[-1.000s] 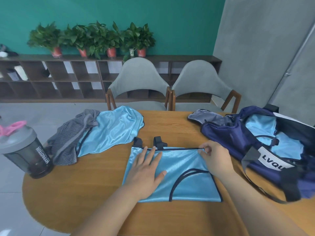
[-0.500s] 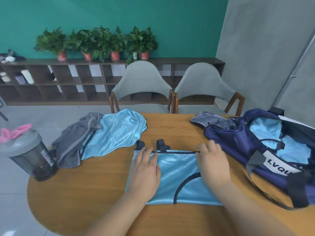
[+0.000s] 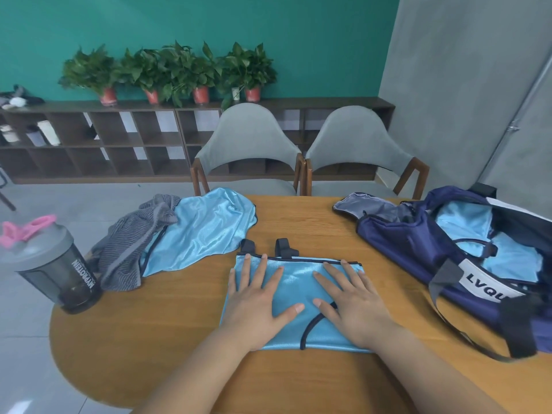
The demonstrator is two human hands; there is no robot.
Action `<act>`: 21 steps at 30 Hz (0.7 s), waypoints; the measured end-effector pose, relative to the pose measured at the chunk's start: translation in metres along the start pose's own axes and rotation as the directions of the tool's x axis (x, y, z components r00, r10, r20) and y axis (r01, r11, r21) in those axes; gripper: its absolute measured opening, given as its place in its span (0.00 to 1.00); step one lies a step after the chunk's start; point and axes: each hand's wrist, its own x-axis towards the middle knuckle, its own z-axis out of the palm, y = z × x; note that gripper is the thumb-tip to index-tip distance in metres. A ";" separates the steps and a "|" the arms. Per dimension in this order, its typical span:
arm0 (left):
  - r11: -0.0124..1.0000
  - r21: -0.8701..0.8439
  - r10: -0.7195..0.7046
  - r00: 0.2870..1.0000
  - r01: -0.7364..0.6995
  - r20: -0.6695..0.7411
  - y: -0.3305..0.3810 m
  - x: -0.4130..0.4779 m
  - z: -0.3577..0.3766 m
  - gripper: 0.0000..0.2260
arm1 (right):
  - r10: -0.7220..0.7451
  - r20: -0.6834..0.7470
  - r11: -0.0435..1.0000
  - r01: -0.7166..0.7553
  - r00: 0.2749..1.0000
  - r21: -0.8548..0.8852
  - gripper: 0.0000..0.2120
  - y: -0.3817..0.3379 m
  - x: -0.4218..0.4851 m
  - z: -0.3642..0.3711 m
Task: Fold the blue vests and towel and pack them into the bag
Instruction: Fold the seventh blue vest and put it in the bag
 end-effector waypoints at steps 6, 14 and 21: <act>0.989 0.077 0.113 0.985 -0.124 0.133 -0.010 -0.016 0.001 0.43 | -0.009 0.001 1.000 0.009 1.000 0.013 0.36 0.001 -0.003 0.000; 0.959 0.103 0.243 0.953 -0.264 0.184 -0.045 -0.003 -0.014 0.40 | 0.027 -0.066 0.973 -0.011 0.997 0.231 0.33 0.037 -0.018 0.005; 0.944 -0.006 0.331 0.942 -0.331 0.062 0.008 -0.010 -0.020 0.37 | 0.126 -0.221 0.942 -0.047 0.967 0.332 0.26 0.058 -0.005 -0.006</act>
